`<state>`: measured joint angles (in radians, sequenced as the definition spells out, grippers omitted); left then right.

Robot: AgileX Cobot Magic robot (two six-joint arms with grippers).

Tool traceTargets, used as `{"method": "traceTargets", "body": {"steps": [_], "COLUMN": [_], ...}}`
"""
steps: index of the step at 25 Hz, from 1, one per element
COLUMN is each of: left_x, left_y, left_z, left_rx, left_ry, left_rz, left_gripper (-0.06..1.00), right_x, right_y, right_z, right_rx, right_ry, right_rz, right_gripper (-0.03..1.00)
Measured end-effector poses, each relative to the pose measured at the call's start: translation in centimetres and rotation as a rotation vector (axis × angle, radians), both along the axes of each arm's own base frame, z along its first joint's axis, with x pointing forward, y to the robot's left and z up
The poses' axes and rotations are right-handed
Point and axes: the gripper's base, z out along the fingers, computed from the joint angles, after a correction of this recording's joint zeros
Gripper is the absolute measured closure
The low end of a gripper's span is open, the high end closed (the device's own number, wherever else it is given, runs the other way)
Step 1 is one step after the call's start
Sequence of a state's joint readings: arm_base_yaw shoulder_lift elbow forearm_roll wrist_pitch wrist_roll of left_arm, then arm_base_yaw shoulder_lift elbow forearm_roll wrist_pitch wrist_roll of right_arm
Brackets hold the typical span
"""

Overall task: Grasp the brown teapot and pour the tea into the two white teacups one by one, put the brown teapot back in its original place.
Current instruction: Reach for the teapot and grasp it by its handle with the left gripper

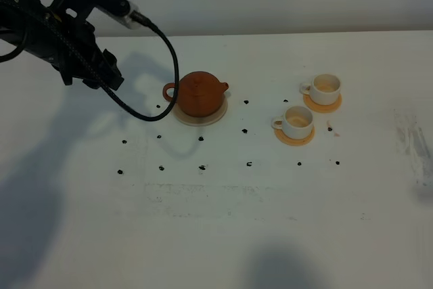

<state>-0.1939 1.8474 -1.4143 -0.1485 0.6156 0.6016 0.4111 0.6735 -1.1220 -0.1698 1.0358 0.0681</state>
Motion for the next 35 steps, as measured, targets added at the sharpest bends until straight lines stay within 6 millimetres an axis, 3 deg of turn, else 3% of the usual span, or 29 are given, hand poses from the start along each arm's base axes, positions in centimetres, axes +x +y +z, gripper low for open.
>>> {"method": "traceTargets", "body": {"steps": [6, 11, 21, 28, 35], "left_x": [0.4, 1.2, 3.1, 5.7, 6.3], "left_y": [-0.4, -0.8, -3.8, -5.5, -6.0], "left_z": [-1.1, -2.7, -3.8, -4.0, -4.1], "left_rx": [0.091, 0.178, 0.250, 0.197, 0.194], "left_ry": [-0.027, -0.061, -0.198, -0.042, 0.107], "left_rz": [-0.152, -0.315, -0.526, -0.544, -0.629], "left_gripper": [0.43, 0.43, 0.43, 0.43, 0.43], "right_x": [-6.5, -8.7, -7.5, -6.4, -5.8], "right_y": [-3.4, -4.4, -3.2, -2.5, -1.9], "right_z": [-2.5, -4.7, -10.9, -13.1, -14.7], "right_rx": [0.035, 0.045, 0.011, -0.017, -0.008], "right_ry": [-0.027, -0.024, 0.127, 0.128, 0.151], "right_rz": [-0.075, -0.081, -0.027, 0.016, 0.044], "right_gripper": [0.43, 0.44, 0.45, 0.45, 0.45]}}
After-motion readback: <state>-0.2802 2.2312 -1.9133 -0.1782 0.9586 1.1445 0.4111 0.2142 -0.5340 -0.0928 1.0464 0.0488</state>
